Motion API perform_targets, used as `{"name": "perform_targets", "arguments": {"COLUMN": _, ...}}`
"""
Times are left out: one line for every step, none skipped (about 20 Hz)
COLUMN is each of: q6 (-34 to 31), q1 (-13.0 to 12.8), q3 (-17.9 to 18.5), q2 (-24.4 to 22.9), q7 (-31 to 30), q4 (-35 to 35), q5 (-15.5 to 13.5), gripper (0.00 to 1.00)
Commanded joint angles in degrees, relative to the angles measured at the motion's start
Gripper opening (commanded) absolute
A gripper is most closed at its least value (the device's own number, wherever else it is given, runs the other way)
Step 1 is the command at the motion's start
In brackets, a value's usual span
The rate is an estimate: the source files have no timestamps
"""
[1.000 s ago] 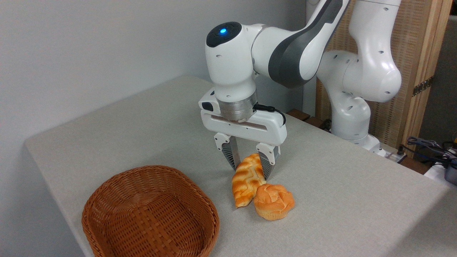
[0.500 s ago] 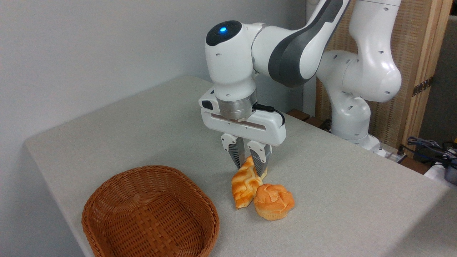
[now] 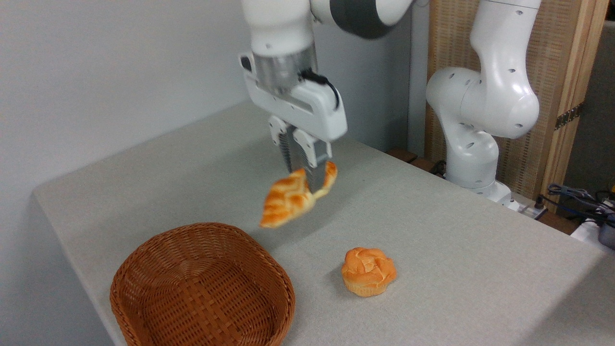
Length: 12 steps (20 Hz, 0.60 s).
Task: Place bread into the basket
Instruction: 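Lift the braided roll and carry it over the wicker basket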
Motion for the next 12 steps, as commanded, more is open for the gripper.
{"name": "perform_targets", "arguments": {"q6": -1.8, "q1": -0.2, "q3": 0.3, "q2": 10.6, "q7": 5.8, "q4": 14.1, "q5": 0.1, "gripper": 0.43}}
{"name": "perform_targets", "arguments": {"q6": -1.8, "q1": -0.2, "q3": 0.3, "q2": 13.4, "q7": 5.9, "q4": 17.4, "q5": 0.1, "gripper": 0.48}}
{"name": "perform_targets", "arguments": {"q6": -1.5, "q1": -0.2, "q3": 0.3, "q2": 15.6, "q7": 6.0, "q4": 19.5, "q5": 0.1, "gripper": 0.49}}
{"name": "perform_targets", "arguments": {"q6": -0.5, "q1": -0.2, "q3": 0.2, "q2": 17.5, "q7": 6.1, "q4": 21.2, "q5": 0.1, "gripper": 0.57}}
{"name": "perform_targets", "arguments": {"q6": 0.9, "q1": -0.3, "q3": -0.2, "q2": 19.2, "q7": 6.2, "q4": 22.3, "q5": 0.6, "gripper": 0.67}}
{"name": "perform_targets", "arguments": {"q6": 3.9, "q1": -0.2, "q3": -1.1, "q2": 20.3, "q7": 6.2, "q4": 22.4, "q5": 1.5, "gripper": 0.82}}
{"name": "perform_targets", "arguments": {"q6": 7.2, "q1": -0.2, "q3": -1.7, "q2": 21.4, "q7": 6.2, "q4": 22.4, "q5": 1.9, "gripper": 0.85}}
{"name": "perform_targets", "arguments": {"q6": 9.4, "q1": -0.2, "q3": -1.9, "q2": 22.6, "q7": 6.2, "q4": 22.3, "q5": 2.2, "gripper": 0.93}}
{"name": "perform_targets", "arguments": {"q6": 10.7, "q1": -0.2, "q3": -2.4, "q2": 23.7, "q7": 6.1, "q4": 22.3, "q5": 2.3, "gripper": 0.95}}
{"name": "perform_targets", "arguments": {"q6": 11.3, "q1": -0.2, "q3": -3.3, "q2": 24.8, "q7": 6.0, "q4": 22.4, "q5": 2.9, "gripper": 1.0}}
{"name": "perform_targets", "arguments": {"q6": 12.3, "q1": -0.2, "q3": -3.9, "q2": 25.4, "q7": 6.0, "q4": 22.4, "q5": 3.7, "gripper": 1.0}}
{"name": "perform_targets", "arguments": {"q6": 13.3, "q1": -0.2, "q3": -4.6, "q2": 25.8, "q7": 5.8, "q4": 22.3, "q5": 4.5, "gripper": 1.0}}
